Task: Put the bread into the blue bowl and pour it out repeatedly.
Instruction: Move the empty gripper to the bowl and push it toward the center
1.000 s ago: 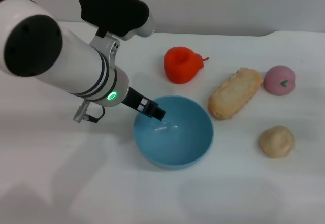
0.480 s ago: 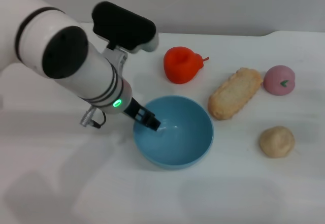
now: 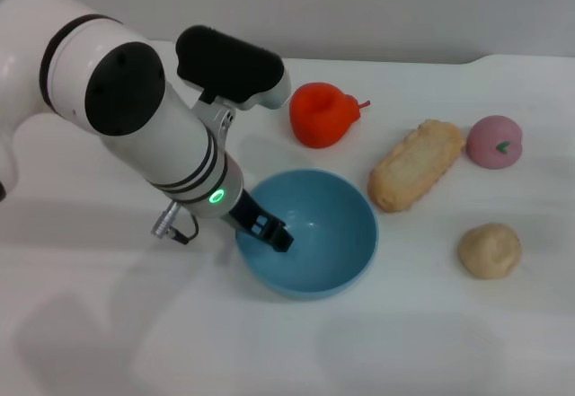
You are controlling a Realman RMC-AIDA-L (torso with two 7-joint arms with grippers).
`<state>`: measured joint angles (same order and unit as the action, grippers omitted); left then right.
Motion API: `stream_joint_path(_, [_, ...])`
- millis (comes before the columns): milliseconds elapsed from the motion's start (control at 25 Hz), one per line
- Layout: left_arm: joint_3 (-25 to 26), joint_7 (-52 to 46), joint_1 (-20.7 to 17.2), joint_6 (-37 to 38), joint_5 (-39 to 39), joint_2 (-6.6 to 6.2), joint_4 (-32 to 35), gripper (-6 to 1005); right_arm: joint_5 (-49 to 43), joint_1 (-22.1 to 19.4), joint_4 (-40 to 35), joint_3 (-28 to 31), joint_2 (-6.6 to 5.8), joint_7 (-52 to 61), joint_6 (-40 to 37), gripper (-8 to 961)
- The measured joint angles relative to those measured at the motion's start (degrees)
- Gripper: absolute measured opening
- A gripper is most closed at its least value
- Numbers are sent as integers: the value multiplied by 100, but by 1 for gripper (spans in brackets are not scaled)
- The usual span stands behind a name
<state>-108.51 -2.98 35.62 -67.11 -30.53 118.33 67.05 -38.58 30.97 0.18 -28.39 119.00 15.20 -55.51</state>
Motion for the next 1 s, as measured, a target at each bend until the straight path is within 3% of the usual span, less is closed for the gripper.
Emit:
stream_joint_path(160, [52,0,142,29,-228,3,-401,703,0,-8,5,0,0,0,-3,421])
stream_joint_path(840, [203,16,236,64,-494,-12,-561,70,0,-84,17,0,10,1,-9,422])
stream_joint_path(1000, [524,-32,240,62,-552,-2,-572,29,0,-36,59,0,1,112,11,422])
